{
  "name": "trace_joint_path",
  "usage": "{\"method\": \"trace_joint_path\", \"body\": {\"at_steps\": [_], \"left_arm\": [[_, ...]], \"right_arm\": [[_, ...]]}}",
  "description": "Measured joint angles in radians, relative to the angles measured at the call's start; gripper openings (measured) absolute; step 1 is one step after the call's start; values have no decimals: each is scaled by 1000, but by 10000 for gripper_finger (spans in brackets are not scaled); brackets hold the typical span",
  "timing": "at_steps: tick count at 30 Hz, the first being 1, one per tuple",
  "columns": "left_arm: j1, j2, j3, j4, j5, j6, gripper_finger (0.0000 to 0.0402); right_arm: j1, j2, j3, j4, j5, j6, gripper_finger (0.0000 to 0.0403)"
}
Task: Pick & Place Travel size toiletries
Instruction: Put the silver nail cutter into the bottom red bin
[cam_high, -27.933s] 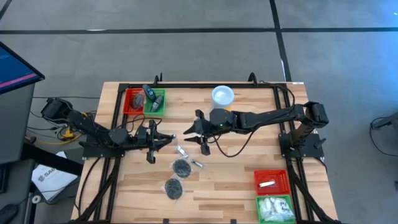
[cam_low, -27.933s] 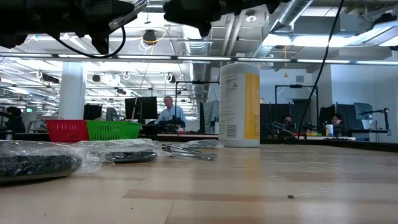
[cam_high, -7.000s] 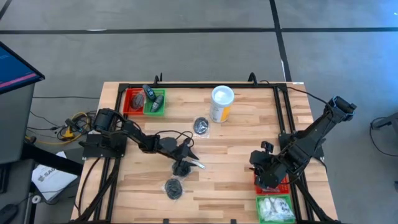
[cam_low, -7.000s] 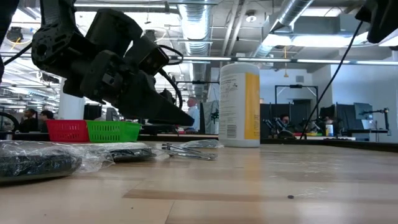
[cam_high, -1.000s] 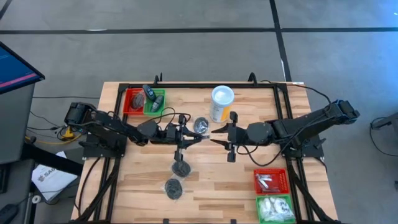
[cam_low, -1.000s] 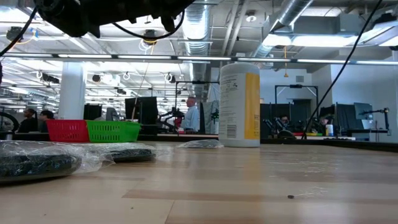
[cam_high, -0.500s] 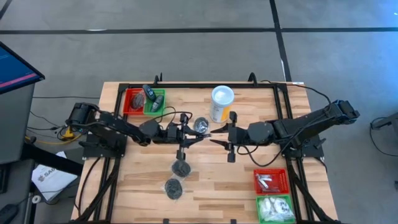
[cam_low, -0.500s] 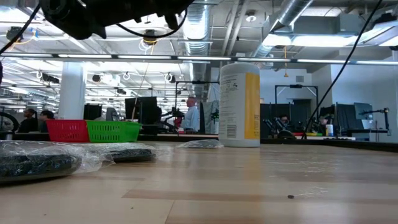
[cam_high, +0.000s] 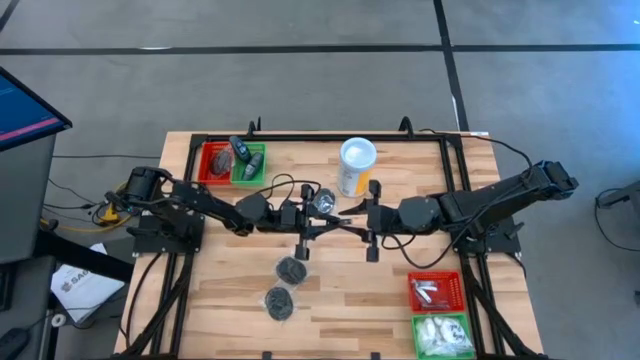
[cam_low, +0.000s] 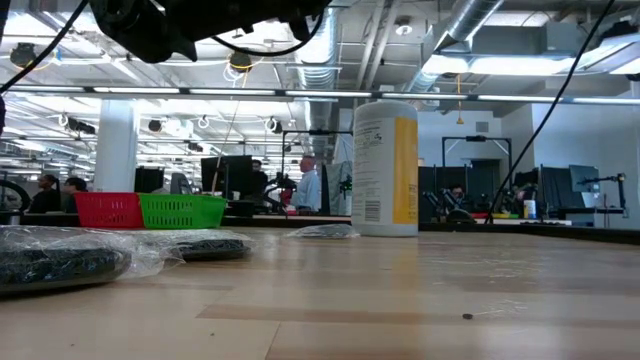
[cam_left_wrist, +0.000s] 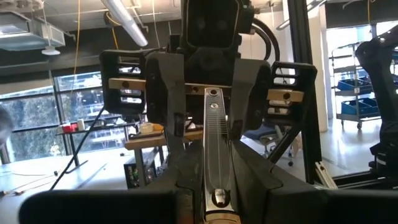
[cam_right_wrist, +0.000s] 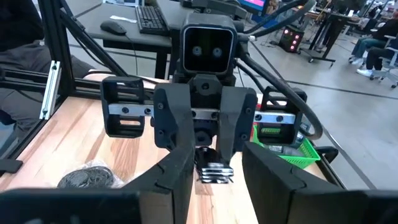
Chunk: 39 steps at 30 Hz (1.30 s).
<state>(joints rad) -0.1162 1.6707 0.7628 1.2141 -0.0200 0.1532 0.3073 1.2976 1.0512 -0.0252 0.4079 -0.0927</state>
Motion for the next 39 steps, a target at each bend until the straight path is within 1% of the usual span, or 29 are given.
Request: {"method": "trace_joint_path", "body": {"at_steps": [5,7,9,13,14,27,39], "left_arm": [[0,0,0,1,0,0,52],[0,0,0,1,0,0,52],[0,0,0,1,0,0,52],[0,-1,0,0,0,0,52],[0,-1,0,0,1,0,52],[0,-1,-1,-5,-1,0,61],[0,-2,-1,-11,-7,-3,102]], "right_arm": [[0,0,0,-3,-22,-12,125],[0,0,0,-4,-22,-13,118],[0,0,0,-4,-22,-12,102],[0,0,0,-7,-26,-13,43],[0,0,0,-7,-26,-13,35],[0,0,0,-18,-34,-12,36],[4,0,0,-29,-34,-9,36]]}}
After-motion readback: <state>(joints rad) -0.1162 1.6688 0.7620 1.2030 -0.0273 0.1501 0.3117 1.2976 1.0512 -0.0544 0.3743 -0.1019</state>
